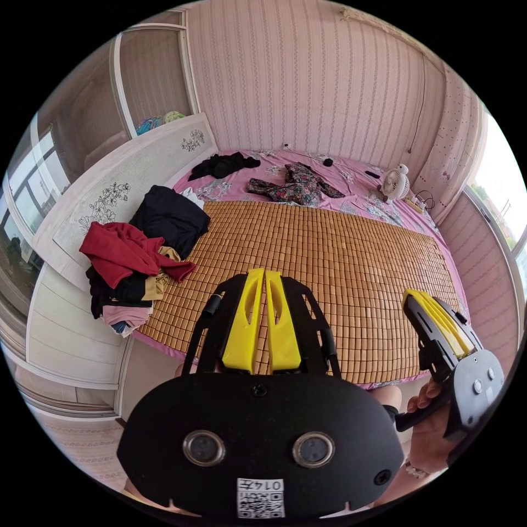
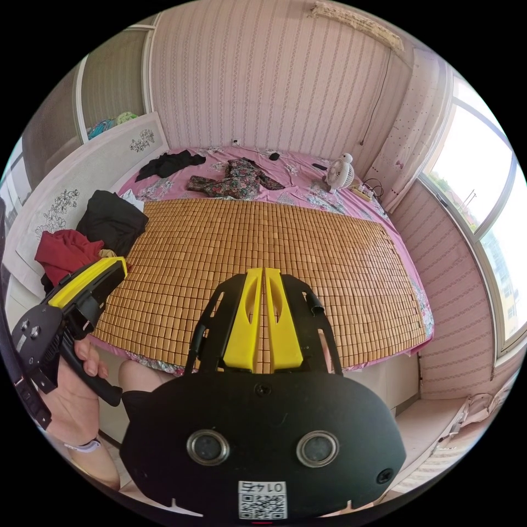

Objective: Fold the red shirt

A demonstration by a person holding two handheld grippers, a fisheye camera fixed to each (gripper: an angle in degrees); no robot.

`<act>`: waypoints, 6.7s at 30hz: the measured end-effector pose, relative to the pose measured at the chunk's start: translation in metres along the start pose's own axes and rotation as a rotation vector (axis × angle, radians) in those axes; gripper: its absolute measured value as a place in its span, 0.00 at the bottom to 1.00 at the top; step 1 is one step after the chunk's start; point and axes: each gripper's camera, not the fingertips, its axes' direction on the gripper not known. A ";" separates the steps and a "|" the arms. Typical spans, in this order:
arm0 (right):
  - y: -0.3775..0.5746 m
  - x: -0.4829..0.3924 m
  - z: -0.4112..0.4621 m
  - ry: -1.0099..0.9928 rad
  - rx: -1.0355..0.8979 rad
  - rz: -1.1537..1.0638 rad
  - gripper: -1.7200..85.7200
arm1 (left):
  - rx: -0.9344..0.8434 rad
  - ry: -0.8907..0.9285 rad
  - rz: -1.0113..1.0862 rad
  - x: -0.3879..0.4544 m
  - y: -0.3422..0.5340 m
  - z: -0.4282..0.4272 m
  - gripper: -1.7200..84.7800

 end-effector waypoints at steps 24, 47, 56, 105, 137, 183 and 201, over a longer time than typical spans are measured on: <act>0.000 -0.126 0.024 -0.017 -0.010 -0.300 0.01 | 0.071 -0.440 -0.210 -0.158 0.099 0.009 0.01; 0.030 -0.323 0.047 -0.659 0.226 -1.118 0.01 | 0.294 0.041 -0.305 -0.460 0.217 0.070 0.02; 0.000 -0.389 0.074 -0.788 0.321 -1.129 0.01 | 0.541 0.013 -0.226 -0.523 0.231 0.100 0.13; -0.049 -0.469 0.244 -0.530 0.185 -1.240 0.07 | 0.437 0.050 -0.299 -0.612 0.218 0.192 0.16; -0.265 -0.002 0.063 -1.190 0.440 -0.588 0.03 | 0.879 0.136 0.094 -0.557 0.141 -0.109 0.02; 0.011 0.073 0.463 -0.364 -0.227 -0.412 0.20 | 0.031 0.309 -0.159 -0.447 0.120 0.234 0.04; 0.050 0.273 0.451 -0.480 -0.130 0.305 0.17 | 0.052 0.411 0.314 -0.337 0.043 0.322 0.11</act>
